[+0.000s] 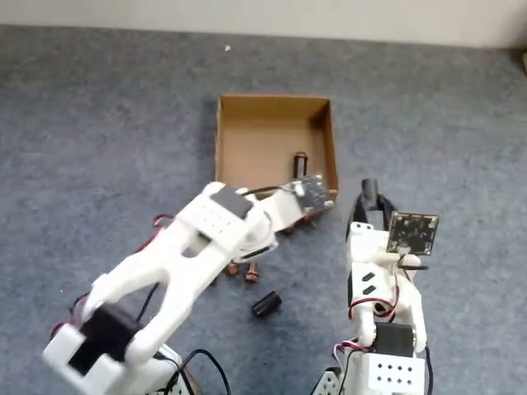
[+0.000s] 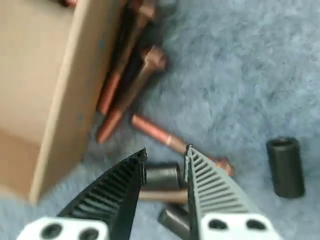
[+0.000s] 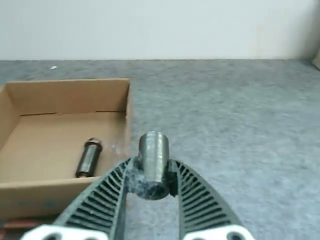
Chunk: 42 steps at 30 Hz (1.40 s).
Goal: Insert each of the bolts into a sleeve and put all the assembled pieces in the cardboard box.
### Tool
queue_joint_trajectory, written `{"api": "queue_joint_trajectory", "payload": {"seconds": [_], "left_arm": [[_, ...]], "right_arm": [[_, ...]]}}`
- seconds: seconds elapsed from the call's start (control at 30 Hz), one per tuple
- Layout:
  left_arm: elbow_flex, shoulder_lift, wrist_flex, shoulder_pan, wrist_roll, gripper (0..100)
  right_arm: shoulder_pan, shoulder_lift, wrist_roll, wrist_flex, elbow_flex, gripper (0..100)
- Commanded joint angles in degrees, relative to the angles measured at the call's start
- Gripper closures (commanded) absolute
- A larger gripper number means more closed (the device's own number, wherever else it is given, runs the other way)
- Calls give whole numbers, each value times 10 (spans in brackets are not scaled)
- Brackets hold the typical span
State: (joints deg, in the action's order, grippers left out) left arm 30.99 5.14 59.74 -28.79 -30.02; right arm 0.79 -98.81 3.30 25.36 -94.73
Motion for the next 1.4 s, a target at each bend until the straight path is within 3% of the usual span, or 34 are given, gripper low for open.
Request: {"api": "queue_joint_trajectory", "payload": {"seconds": [0.0,0.3,0.7,0.8,0.97,1.17,1.37], "left_arm": [[-87,-70,-1,-16,-33,851],[-213,-214,-1,-18,-72,853],[-262,-295,3,-37,-118,854],[-256,-291,7,-51,-117,863],[-262,-291,51,-56,-117,995],[-250,-250,78,-49,-107,995],[-211,-108,84,-36,-21,995]], "right_arm": [[24,-9,-16,-1,51,995],[44,-9,-50,-1,52,995],[44,-9,-48,-1,52,995],[44,-9,-48,-1,52,995],[44,-9,-48,-1,52,995],[44,-9,-48,-1,52,995],[44,-9,-50,-1,52,995]]}}
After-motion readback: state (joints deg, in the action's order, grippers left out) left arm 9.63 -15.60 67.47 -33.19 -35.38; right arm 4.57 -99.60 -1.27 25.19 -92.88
